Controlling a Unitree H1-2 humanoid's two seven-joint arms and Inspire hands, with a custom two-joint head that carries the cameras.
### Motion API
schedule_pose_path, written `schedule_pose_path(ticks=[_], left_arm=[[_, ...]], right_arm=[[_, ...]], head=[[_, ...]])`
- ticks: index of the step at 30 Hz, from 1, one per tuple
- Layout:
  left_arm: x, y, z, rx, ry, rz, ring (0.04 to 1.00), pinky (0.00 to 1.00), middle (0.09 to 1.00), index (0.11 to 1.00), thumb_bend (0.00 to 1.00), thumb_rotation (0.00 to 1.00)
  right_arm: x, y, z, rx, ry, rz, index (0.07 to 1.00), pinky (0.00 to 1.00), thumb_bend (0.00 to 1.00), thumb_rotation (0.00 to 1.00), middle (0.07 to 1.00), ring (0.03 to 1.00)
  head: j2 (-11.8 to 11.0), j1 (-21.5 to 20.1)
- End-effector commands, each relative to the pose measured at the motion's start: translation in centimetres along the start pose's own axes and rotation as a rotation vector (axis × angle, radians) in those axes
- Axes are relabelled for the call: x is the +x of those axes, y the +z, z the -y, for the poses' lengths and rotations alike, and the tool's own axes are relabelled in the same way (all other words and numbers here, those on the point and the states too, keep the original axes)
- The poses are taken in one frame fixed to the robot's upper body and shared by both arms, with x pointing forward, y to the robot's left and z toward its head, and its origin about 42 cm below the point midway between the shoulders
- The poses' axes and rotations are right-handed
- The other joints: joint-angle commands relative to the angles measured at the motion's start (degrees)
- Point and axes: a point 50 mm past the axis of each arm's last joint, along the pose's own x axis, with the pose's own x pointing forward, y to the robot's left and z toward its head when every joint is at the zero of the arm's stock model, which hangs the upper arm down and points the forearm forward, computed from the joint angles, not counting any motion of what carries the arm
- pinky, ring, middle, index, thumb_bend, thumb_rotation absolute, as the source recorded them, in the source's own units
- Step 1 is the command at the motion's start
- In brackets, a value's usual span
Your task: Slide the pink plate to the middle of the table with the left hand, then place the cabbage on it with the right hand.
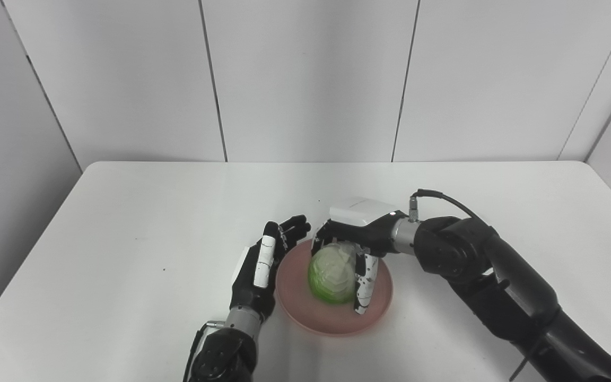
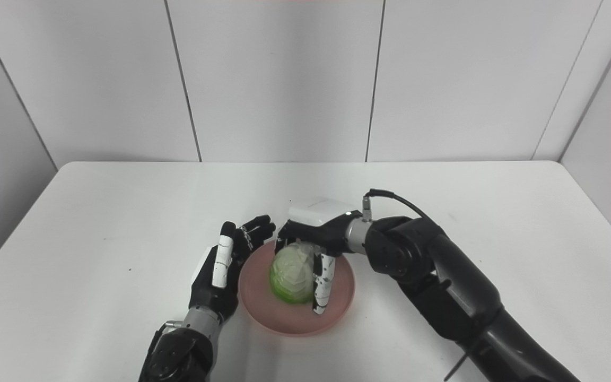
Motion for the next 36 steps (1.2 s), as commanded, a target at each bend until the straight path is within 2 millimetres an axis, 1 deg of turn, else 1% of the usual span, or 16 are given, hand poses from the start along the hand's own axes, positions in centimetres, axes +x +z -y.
schedule_pose_path(ticks=[1, 2, 3, 4, 5, 6, 7, 9, 10, 13, 14, 20, 32, 34, 36], left_arm=[[0.2, 0.2, 0.0, 0.012, -0.001, -0.009, 0.874, 0.97, 0.783, 0.708, 0.85, 0.95], [0.2, 0.2, 0.0, 0.013, -0.001, -0.010, 0.874, 0.97, 0.783, 0.707, 0.85, 0.95], [0.2, 0.2, 0.0, 0.014, 0.000, -0.010, 0.879, 0.98, 0.791, 0.707, 0.85, 0.95], [0.2, 0.2, 0.0, 0.016, -0.001, -0.010, 0.882, 0.98, 0.795, 0.706, 0.85, 0.95], [0.2, 0.2, 0.0, 0.018, -0.002, -0.011, 0.882, 0.98, 0.792, 0.707, 0.85, 0.95], [0.2, 0.2, 0.0, 0.019, -0.003, -0.012, 0.881, 0.98, 0.791, 0.708, 0.85, 0.95], [0.2, 0.2, -0.1, 0.020, -0.003, -0.014, 0.877, 0.98, 0.789, 0.712, 0.85, 0.96], [0.1, 0.3, -0.1, 0.017, -0.002, -0.016, 0.875, 0.97, 0.788, 0.713, 0.85, 0.95], [0.1, 0.3, -0.1, 0.016, -0.002, -0.017, 0.873, 0.97, 0.788, 0.713, 0.85, 0.95], [0.1, 0.3, -0.1, 0.019, 0.000, -0.019, 0.860, 0.97, 0.786, 0.717, 0.86, 0.95], [0.1, 0.3, -0.1, 0.017, 0.000, -0.019, 0.852, 0.97, 0.785, 0.714, 0.86, 0.94], [0.1, 0.3, -0.1, 0.005, -0.001, -0.021, 0.854, 1.00, 0.784, 0.705, 0.86, 0.93], [0.0, 0.3, -0.1, 0.003, 0.001, -0.022, 0.838, 1.00, 0.772, 0.702, 0.87, 0.93], [0.0, 0.4, -0.1, 0.005, 0.001, -0.021, 0.839, 0.99, 0.777, 0.710, 0.86, 0.93], [0.1, 0.4, -0.2, 0.007, 0.002, -0.020, 0.845, 0.98, 0.780, 0.729, 0.87, 0.93]], right_arm=[[-0.4, 0.9, 2.2, -0.038, -0.094, 0.061, 0.491, 0.42, 0.53, 0.01, 0.496, 0.501], [-0.5, 0.9, 2.2, -0.030, -0.094, 0.060, 0.491, 0.42, 0.53, 0.01, 0.496, 0.504], [-0.6, 0.9, 2.2, -0.023, -0.093, 0.060, 0.494, 0.45, 0.53, 0.08, 0.560, 0.530], [-0.7, 0.8, 2.2, -0.019, -0.093, 0.060, 0.495, 0.46, 0.52, 0.11, 0.594, 0.543], [-0.7, 0.8, 2.2, -0.017, -0.093, 0.060, 0.595, 0.50, 0.75, 0.17, 0.640, 0.582], [-0.8, 0.7, 2.1, -0.018, -0.093, 0.059, 0.645, 0.54, 0.86, 0.20, 0.674, 0.622], [-0.9, 0.7, 2.1, -0.018, -0.094, 0.058, 0.696, 0.61, 0.93, 0.24, 0.738, 0.714], [-1.0, 0.7, 2.0, -0.025, -0.091, 0.052, 0.714, 0.64, 0.96, 0.25, 0.761, 0.747], [-1.1, 0.6, 2.0, -0.034, -0.088, 0.048, 0.735, 0.68, 0.98, 0.27, 0.788, 0.785], [-1.2, 0.5, 1.9, -0.065, -0.079, 0.037, 0.799, 0.82, 1.00, 0.32, 0.872, 0.888], [-1.3, 0.5, 1.8, -0.072, -0.075, 0.032, 0.814, 0.85, 1.00, 0.32, 0.890, 0.910], [-1.4, 0.3, 1.5, -0.088, -0.060, 0.016, 0.830, 0.88, 1.00, 0.33, 0.911, 0.933], [-1.6, 0.0, 1.4, -0.077, -0.065, 0.017, 0.822, 0.85, 1.00, 0.34, 0.894, 0.918], [-2.0, -0.1, 1.6, -0.052, -0.087, 0.026, 0.817, 0.83, 1.00, 0.33, 0.885, 0.907], [-2.5, -0.2, 1.9, -0.013, -0.121, 0.043, 0.810, 0.78, 1.00, 0.33, 0.874, 0.881]], head=[[-0.03, 0.08], [0.00, 0.06], [0.00, 0.06], [0.00, -0.03], [0.00, -0.03], [0.10, -0.08], [0.10, -0.08], [0.16, -0.16], [0.16, -0.16], [0.21, -0.21], [0.25, -0.28], [0.33, -0.46], [0.41, -0.75], [0.41, -0.75], [0.38, -0.91]])
